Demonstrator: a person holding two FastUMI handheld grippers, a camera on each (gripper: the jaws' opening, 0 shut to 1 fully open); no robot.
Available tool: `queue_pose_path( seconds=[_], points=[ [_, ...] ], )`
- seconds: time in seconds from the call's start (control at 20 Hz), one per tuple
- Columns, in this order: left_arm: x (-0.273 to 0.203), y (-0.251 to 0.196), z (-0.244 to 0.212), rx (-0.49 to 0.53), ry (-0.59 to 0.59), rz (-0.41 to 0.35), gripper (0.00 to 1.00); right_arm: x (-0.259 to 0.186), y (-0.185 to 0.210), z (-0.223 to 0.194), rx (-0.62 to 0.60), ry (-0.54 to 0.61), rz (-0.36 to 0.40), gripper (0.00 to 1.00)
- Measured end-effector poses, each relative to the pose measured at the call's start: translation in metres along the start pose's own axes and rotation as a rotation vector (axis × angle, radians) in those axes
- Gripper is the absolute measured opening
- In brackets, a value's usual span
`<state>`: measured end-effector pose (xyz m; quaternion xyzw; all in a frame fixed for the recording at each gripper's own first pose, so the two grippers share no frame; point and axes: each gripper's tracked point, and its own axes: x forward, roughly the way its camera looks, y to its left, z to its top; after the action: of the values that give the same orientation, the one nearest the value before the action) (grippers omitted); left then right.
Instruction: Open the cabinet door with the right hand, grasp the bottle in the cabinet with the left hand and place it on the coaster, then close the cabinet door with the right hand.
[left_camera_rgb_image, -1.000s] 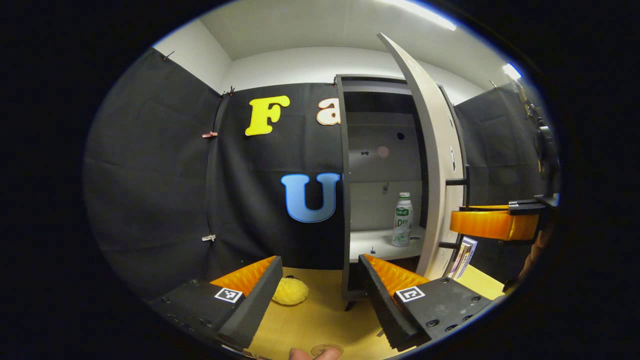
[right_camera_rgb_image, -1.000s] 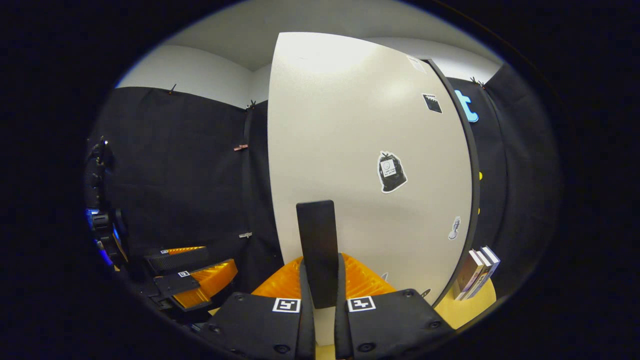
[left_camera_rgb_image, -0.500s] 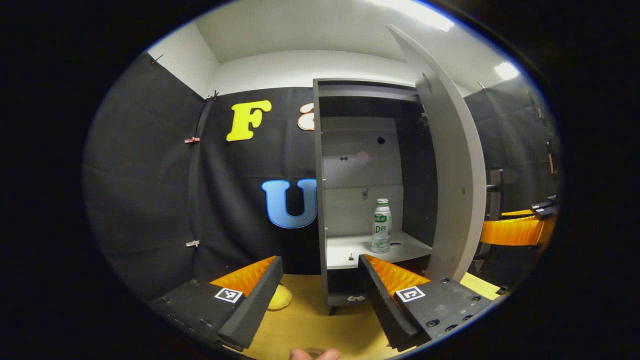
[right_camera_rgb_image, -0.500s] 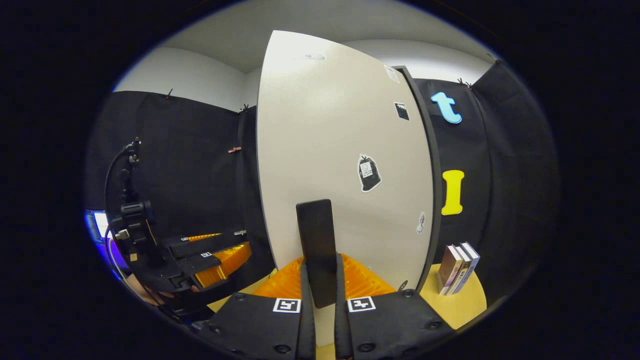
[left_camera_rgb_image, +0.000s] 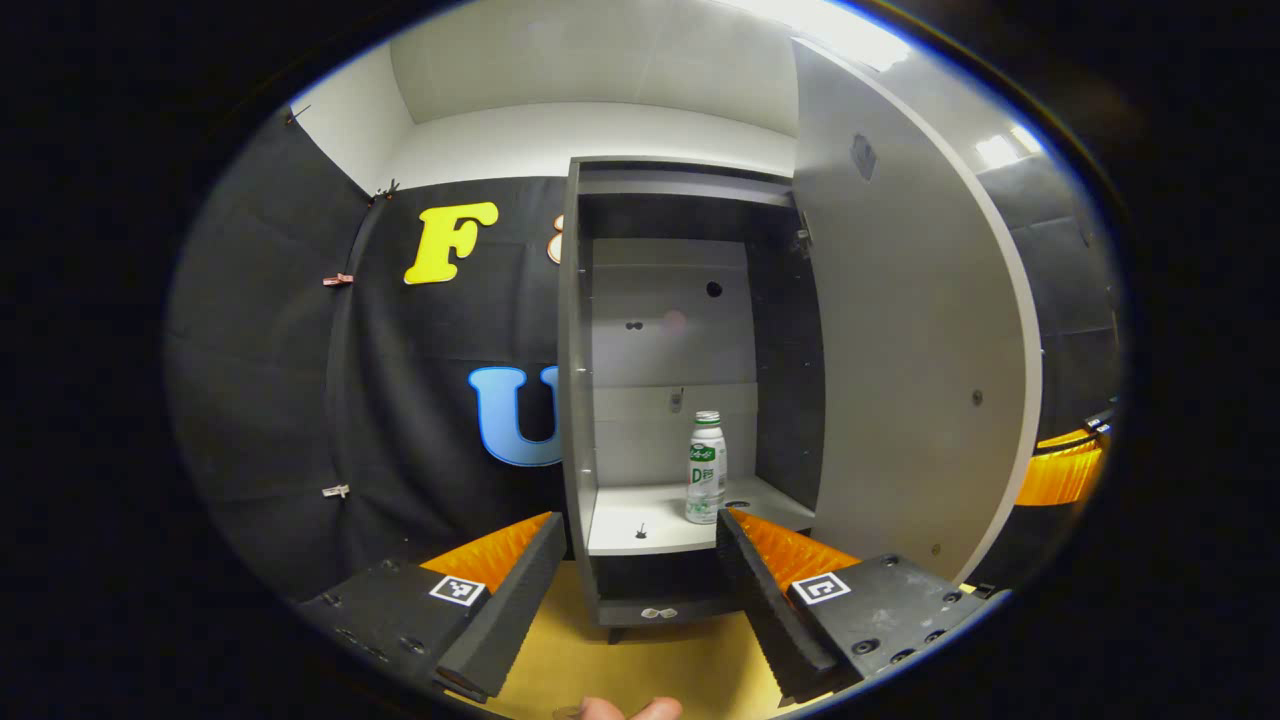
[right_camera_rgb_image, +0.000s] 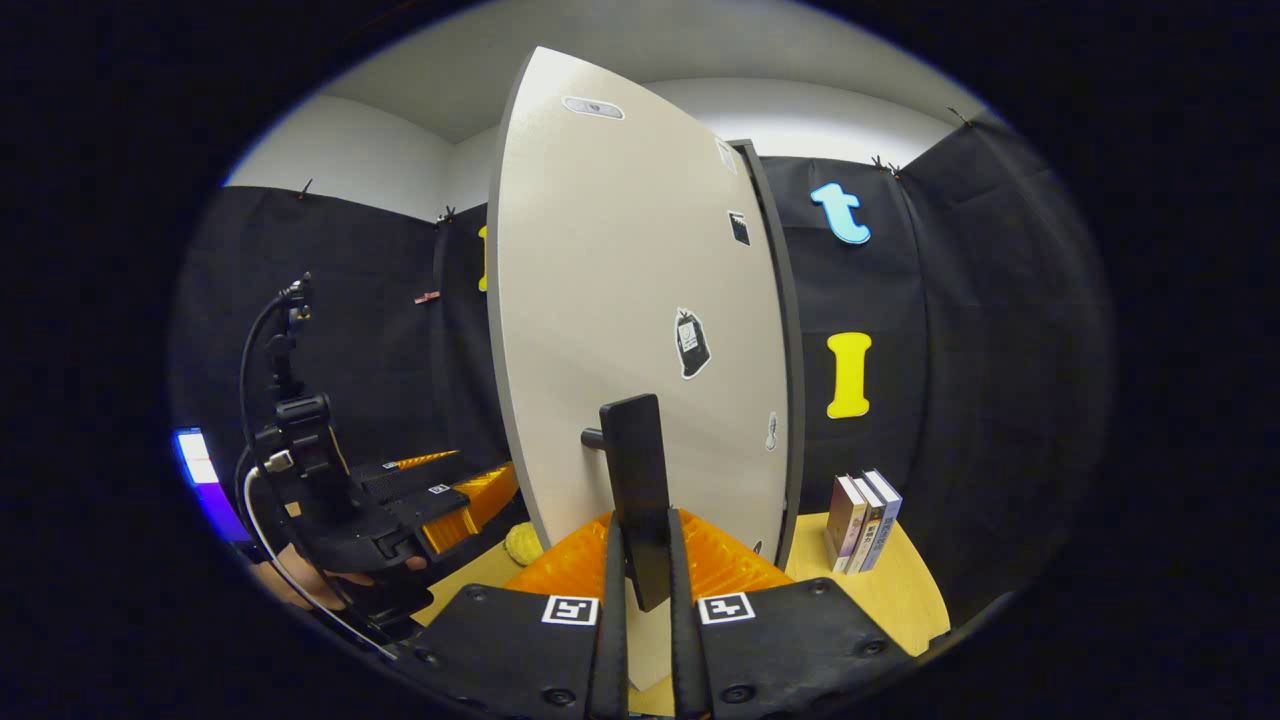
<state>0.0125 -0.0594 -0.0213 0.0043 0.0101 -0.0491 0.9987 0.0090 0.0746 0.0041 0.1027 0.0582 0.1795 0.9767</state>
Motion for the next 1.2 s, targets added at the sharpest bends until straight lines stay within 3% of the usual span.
queue_pose_path(
  seconds=[0.4,1.05,1.2],
  points=[
    [0.026,-0.047,0.003,-0.015,-0.011,-0.095,0.95,-0.020,-0.045,0.006,-0.012,-0.023,-0.157,0.16],
    [0.078,-0.087,0.006,0.008,-0.017,-0.125,0.95,-0.040,-0.094,0.026,-0.051,-0.075,-0.259,0.16],
    [0.105,-0.093,0.003,0.023,-0.017,-0.124,0.94,-0.038,-0.088,0.024,-0.020,-0.080,-0.243,0.16]
  ],
)
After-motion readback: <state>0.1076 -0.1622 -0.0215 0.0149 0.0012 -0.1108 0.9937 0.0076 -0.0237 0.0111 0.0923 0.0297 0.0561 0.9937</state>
